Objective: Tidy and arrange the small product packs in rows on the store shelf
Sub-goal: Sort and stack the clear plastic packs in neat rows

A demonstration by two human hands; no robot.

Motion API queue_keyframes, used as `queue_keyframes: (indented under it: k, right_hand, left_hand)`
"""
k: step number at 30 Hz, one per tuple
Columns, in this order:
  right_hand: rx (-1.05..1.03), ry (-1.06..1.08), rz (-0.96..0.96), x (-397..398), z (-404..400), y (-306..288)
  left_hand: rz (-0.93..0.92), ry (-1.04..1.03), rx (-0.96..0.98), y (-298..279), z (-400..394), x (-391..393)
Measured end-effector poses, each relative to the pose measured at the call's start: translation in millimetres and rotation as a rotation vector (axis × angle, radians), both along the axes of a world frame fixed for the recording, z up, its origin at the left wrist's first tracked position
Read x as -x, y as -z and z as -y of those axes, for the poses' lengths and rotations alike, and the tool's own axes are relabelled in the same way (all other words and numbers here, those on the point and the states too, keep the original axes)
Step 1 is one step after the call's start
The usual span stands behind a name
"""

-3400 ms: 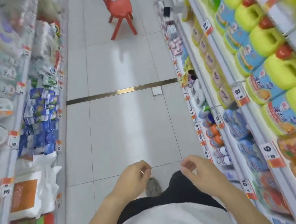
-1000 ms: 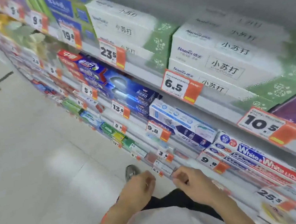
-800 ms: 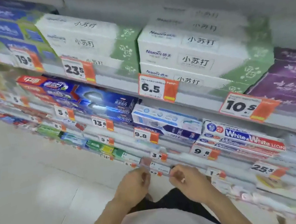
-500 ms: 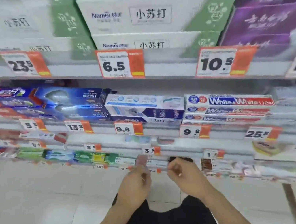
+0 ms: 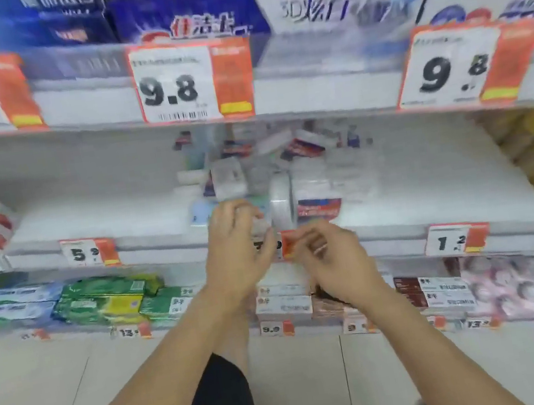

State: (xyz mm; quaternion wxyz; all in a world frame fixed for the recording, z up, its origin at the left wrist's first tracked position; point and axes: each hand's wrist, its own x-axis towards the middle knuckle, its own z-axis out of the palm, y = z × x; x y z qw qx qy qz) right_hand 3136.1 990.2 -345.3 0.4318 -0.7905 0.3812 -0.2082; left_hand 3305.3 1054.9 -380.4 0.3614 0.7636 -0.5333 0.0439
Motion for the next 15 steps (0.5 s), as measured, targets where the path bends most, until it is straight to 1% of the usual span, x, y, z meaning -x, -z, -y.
queue_keyframes:
  k: [3,7,12,15]
  right_hand:
    - [0.115,0.053,0.005,2.2,-10.7,17.9]
    - [0.212,0.175,-0.022,2.9,-23.7,30.3]
    - [0.377,0.288,-0.069,2.8,-16.1,13.2]
    - [0.47,0.32,-0.126,-2.1,-3.0,2.4]
  left_hand:
    - [0.046,0.049,-0.01,22.9,8.8,-17.7]
    - [0.013,0.102,-0.058,22.1,6.6,-33.1]
    - [0.006,0.176,-0.082,13.4,5.8,-47.4]
    - [-0.036,0.189,-0.062,20.2,6.5,-56.0]
